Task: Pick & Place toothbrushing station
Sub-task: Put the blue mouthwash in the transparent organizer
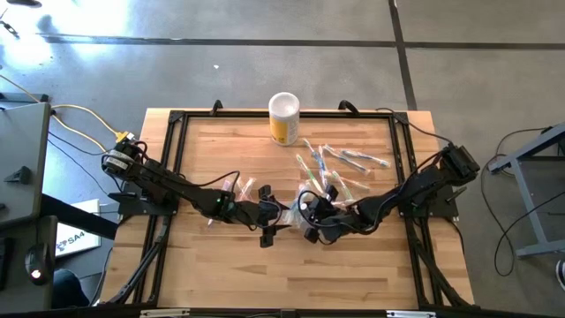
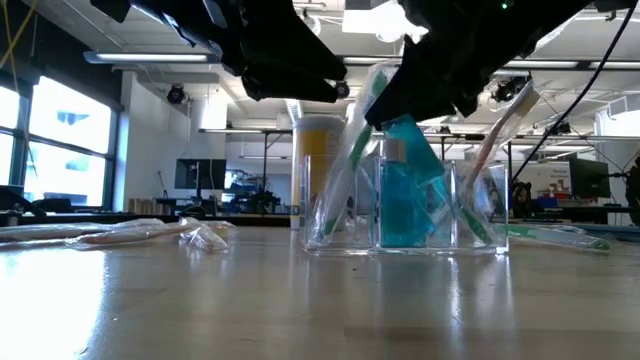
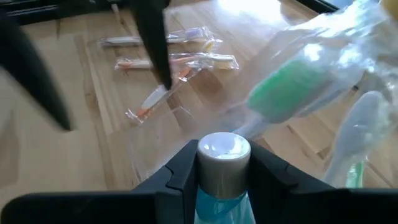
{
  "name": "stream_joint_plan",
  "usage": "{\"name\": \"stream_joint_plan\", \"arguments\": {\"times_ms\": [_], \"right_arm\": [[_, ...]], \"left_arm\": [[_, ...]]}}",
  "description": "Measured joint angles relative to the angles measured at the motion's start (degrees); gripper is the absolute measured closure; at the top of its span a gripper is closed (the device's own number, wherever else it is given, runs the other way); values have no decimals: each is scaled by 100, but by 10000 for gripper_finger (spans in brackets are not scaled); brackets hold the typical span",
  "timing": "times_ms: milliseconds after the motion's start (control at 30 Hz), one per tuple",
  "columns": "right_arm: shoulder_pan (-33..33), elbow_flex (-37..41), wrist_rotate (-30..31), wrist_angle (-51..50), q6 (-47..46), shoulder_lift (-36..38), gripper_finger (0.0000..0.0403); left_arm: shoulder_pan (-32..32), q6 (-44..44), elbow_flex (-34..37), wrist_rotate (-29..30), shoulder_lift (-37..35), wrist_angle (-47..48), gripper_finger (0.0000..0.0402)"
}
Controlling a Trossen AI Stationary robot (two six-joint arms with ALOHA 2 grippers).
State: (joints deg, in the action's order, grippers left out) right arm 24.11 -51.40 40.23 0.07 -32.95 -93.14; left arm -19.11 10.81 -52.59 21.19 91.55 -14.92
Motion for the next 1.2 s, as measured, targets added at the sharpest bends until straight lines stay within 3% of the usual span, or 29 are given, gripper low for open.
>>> {"name": "stream_joint_plan", "arguments": {"times_ms": [300, 433, 633, 1000, 1200], "right_arm": [[226, -2, 130, -167, -136, 249, 307], [208, -2, 194, -139, -136, 207, 306], [224, -2, 492, -126, -129, 192, 308], [457, -2, 1120, -46, -24, 191, 308], [512, -2, 1278, 270, 49, 1, 308]], "left_arm": [[4, -137, 1, 1325, 0, 681, 153], [1, -153, 1, 1490, 0, 785, 153], [0, -19, 1, 1160, 0, 781, 153], [-2, 140, 1, -101, 0, 373, 153], [-2, 428, 6, -266, 10, 392, 153]]}}
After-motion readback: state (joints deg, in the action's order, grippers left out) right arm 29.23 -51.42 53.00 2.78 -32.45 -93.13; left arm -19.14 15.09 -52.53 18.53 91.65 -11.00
